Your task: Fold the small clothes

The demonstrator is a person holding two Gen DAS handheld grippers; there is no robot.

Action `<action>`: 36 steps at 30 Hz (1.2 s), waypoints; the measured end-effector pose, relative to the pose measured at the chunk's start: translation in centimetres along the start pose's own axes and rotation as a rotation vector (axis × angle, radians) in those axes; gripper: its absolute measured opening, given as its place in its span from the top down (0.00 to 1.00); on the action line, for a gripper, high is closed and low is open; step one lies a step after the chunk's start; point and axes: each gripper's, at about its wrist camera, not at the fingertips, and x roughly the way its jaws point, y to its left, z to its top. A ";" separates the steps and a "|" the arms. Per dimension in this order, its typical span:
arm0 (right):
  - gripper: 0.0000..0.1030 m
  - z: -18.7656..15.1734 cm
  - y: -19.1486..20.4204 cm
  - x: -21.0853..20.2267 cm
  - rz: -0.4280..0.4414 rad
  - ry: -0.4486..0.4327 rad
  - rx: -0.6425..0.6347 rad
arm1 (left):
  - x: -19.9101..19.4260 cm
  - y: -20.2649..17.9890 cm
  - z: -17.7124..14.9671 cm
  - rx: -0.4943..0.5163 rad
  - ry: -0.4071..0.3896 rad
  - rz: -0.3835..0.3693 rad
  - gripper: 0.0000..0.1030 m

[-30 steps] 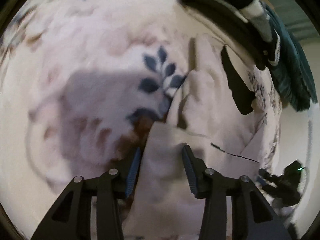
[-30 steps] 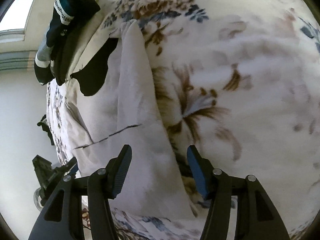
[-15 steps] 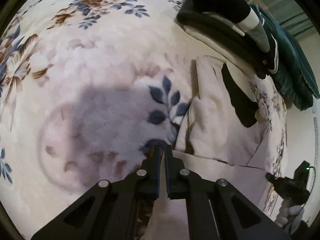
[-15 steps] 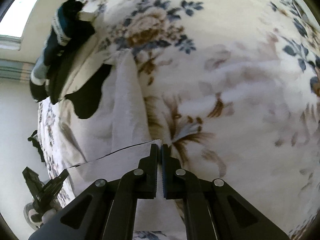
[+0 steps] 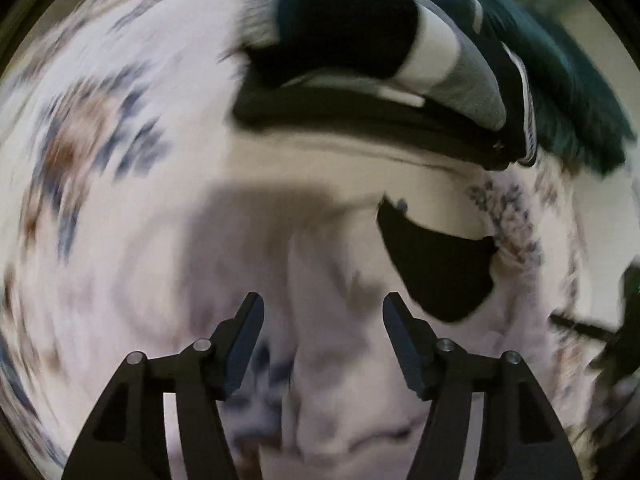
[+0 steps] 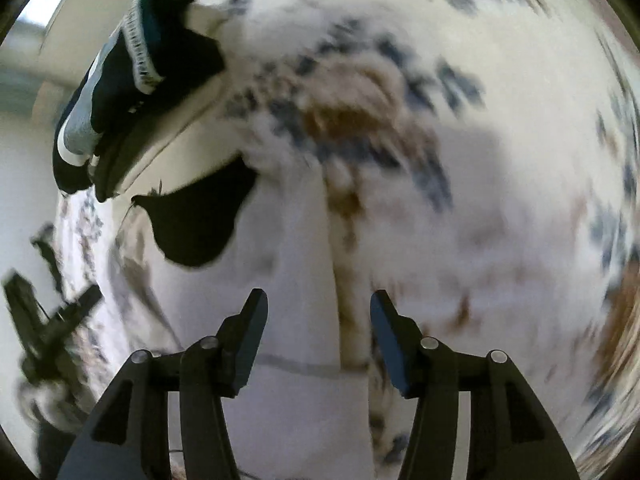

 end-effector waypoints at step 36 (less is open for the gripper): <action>0.95 -5.1 4.3 -3.9 0.126 -0.088 -0.104 | -9.9 -2.4 -11.7 0.034 -0.123 -0.025 0.95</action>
